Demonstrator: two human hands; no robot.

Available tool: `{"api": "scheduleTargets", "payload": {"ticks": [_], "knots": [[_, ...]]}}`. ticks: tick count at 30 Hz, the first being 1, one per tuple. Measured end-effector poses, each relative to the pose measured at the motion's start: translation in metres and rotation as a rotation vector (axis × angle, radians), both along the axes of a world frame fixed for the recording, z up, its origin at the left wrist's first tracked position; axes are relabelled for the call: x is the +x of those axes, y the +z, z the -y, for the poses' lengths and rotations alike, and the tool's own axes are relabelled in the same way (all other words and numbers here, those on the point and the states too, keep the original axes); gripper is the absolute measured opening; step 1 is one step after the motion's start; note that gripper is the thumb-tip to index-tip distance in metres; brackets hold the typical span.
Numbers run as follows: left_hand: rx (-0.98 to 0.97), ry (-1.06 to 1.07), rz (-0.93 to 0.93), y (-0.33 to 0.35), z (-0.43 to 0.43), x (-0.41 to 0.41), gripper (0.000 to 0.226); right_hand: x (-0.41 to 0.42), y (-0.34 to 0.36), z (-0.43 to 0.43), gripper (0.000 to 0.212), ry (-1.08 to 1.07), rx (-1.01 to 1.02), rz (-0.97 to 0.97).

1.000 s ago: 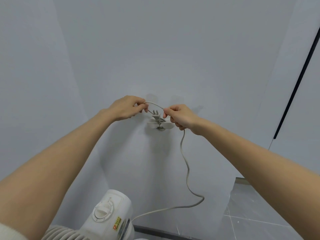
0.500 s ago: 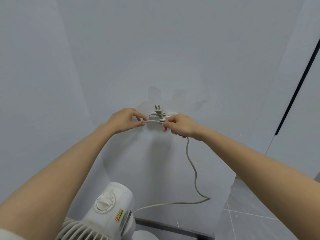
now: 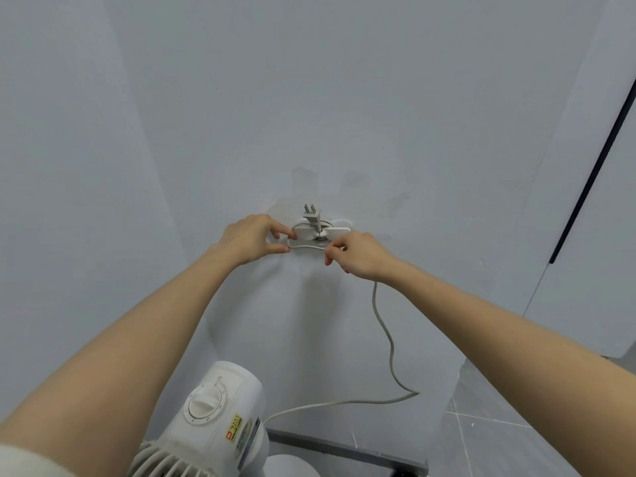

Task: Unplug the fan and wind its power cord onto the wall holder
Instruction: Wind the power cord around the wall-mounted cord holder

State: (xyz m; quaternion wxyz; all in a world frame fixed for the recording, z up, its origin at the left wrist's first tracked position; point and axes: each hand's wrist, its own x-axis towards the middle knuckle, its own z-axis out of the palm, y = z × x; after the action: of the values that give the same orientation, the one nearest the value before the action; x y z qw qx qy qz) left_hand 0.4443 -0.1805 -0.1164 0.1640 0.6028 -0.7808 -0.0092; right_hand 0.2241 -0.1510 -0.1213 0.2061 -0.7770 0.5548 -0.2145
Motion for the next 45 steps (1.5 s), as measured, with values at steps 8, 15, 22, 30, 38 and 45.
{"api": "scheduleTargets", "payload": {"ticks": [8,15,22,30,38,45], "knots": [[0.108,-0.102,-0.045,-0.014,0.004,-0.003,0.028,-0.018,-0.01,0.006,0.027,-0.144,-0.032,-0.102],[0.07,-0.104,0.062,-0.015,-0.006,-0.036,0.03,-0.042,-0.022,0.012,0.025,-0.337,-0.054,-0.174],[-0.025,-0.098,0.185,-0.004,-0.02,-0.055,0.03,-0.051,-0.018,0.011,0.037,-0.422,-0.106,-0.165],[-0.106,-0.101,-0.033,-0.009,-0.022,-0.055,0.022,-0.058,-0.004,0.011,0.035,-0.425,-0.134,-0.146],[-0.196,0.043,-0.303,0.014,-0.026,-0.061,0.023,-0.061,0.007,0.012,0.037,-0.416,-0.185,-0.145],[-0.236,0.108,-0.355,0.021,-0.018,-0.065,0.027,-0.061,0.029,0.011,0.04,-0.408,-0.257,-0.159]]}}
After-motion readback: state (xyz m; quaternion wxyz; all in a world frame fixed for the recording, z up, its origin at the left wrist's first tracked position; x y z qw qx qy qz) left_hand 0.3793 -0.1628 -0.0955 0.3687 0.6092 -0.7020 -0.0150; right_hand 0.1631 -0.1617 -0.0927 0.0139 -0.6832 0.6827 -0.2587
